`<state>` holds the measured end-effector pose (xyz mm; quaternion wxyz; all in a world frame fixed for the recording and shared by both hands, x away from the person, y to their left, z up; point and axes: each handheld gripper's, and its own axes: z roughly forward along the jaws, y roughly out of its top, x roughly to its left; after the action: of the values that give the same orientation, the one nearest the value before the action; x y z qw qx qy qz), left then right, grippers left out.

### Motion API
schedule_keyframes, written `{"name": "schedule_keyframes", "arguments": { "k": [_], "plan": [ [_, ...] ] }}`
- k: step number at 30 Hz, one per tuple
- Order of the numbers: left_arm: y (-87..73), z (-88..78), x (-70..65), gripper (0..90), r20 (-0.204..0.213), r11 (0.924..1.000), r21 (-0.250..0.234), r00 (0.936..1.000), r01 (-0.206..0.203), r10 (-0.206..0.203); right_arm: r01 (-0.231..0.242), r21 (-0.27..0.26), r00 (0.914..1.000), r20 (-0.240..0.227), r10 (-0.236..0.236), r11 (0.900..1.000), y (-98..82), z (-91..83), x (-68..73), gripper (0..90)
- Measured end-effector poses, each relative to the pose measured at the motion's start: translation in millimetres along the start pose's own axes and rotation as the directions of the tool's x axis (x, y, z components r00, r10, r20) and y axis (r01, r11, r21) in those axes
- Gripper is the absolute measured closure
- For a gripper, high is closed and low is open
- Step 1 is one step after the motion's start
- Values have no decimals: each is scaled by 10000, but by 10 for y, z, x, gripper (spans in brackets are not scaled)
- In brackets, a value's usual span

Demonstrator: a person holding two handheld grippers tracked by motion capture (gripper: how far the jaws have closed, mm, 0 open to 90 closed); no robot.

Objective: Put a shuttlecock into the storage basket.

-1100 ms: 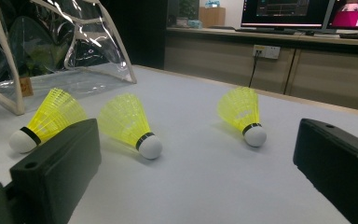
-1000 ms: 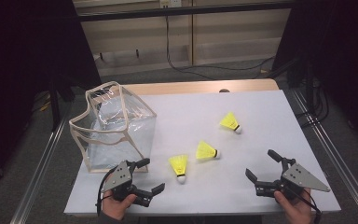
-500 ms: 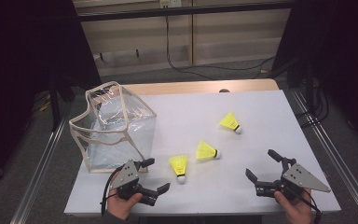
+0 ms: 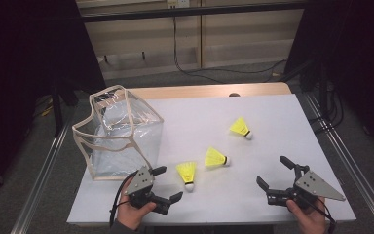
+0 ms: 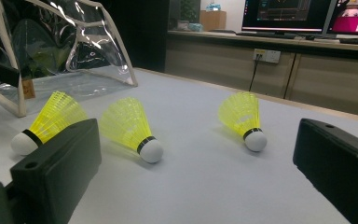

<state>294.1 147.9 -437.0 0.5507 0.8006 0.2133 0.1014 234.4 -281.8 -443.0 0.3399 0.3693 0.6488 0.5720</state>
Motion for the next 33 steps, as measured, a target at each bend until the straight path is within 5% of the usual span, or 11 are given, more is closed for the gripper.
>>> {"name": "schedule_keyframes", "arguments": {
  "k": [18,33],
  "plan": [
    [26,139,-37,27,-258,9948,893,9986,492,-470,-27,-24,10000,-18,27,10000,3,5,11,7],
    [37,218,-10,39,-705,9808,1609,9925,1101,-998,39,-54,10000,6,-39,10000,11,7,14,7]
  ]
}}
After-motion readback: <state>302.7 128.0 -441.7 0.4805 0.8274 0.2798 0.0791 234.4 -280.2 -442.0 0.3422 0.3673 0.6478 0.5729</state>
